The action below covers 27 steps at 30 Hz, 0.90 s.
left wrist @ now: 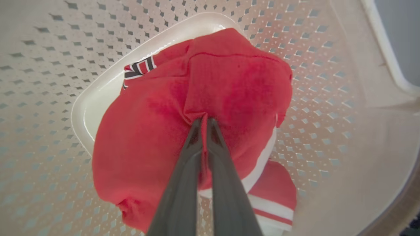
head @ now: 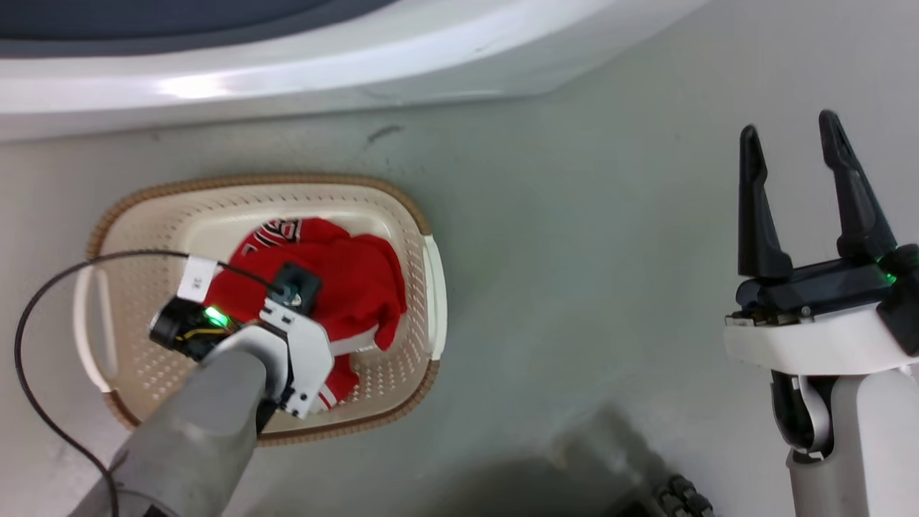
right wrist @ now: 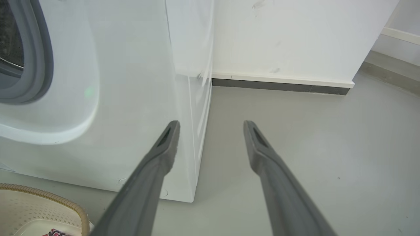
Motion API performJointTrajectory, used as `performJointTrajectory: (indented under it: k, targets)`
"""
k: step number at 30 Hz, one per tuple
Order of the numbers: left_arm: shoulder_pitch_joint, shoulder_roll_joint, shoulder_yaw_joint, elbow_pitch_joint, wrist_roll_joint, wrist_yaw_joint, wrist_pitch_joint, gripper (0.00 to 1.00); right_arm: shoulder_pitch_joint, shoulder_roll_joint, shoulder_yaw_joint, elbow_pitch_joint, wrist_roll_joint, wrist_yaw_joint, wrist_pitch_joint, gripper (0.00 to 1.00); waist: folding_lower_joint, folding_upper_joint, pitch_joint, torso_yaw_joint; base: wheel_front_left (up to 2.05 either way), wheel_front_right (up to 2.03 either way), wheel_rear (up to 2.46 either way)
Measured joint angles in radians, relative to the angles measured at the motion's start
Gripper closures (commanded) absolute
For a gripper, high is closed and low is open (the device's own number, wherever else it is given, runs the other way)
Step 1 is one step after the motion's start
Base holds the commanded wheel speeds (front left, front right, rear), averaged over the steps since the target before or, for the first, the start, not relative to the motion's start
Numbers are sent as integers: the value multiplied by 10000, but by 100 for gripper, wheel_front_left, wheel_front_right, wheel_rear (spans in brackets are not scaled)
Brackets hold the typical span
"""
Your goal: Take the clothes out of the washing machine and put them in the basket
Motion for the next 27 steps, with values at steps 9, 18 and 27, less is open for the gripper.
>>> performJointTrajectory:
  k: [9,18,27]
  targets:
    - [-780,-382,-401,1248,249,-198,644,100,-292,0,19,-44,192,0,0,0,0,0,1047,-397,0,0,0]
    - [-710,-654,-476,1459,82,-265,932,0,-314,0,-4,132,238,0,-2,0,-1,0,675,-379,0,0,0]
    - [142,-1160,-86,1505,-500,-100,-188,0,170,0,6,397,73,0,-2,0,-2,0,-657,-68,0,0,0]
